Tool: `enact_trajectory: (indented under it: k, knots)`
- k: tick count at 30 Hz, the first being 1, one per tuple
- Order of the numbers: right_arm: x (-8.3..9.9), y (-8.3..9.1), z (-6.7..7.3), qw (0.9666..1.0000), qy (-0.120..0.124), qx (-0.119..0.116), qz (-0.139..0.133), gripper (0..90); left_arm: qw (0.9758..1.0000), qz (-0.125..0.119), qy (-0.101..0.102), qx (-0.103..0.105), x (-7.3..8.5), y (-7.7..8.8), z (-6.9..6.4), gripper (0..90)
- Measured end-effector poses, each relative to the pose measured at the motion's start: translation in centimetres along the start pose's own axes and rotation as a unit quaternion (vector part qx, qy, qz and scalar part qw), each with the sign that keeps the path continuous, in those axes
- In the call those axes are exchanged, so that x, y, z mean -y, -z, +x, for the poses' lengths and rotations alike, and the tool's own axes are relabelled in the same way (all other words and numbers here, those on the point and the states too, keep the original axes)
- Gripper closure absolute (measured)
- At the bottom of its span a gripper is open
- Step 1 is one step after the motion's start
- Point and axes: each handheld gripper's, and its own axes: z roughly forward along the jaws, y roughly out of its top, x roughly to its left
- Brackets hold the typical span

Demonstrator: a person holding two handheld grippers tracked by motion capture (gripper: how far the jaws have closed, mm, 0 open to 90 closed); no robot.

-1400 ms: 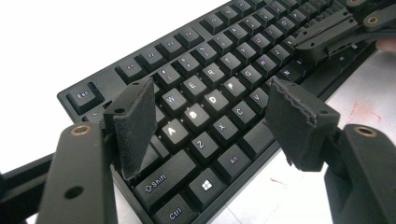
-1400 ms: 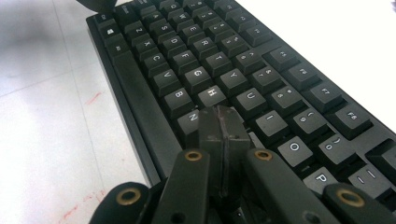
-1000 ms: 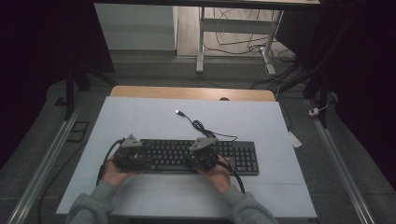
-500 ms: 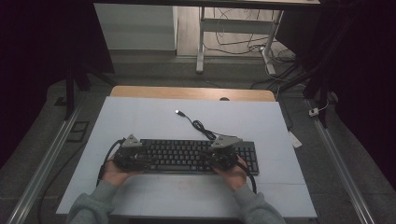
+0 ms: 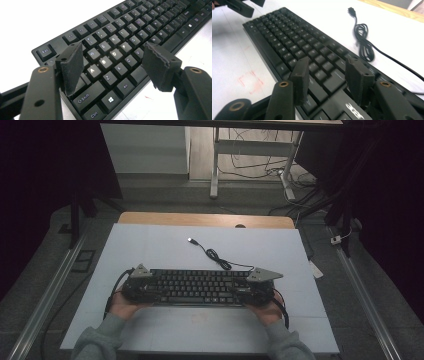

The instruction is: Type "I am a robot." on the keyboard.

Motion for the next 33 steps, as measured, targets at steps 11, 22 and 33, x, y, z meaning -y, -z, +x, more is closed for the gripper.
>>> enact_trajectory:
  k: [11,22,33]
  knots:
    - [1.2,1.3,-1.0,0.9999,-0.01,0.006,-0.002,52.4,1.0,-0.003,-0.002,0.001,-0.1,-0.1,-0.1,33.8]
    - [1.2,0.9,-0.9,1.0,-0.007,0.001,0.005,52.7,0.9999,-0.004,-0.005,0.008,-0.2,-0.2,-0.5,34.2]
    - [1.1,0.7,-0.7,0.9999,-0.004,0.001,0.011,52.8,0.9993,-0.001,-0.027,0.027,-0.6,-0.5,-1.6,37.7]
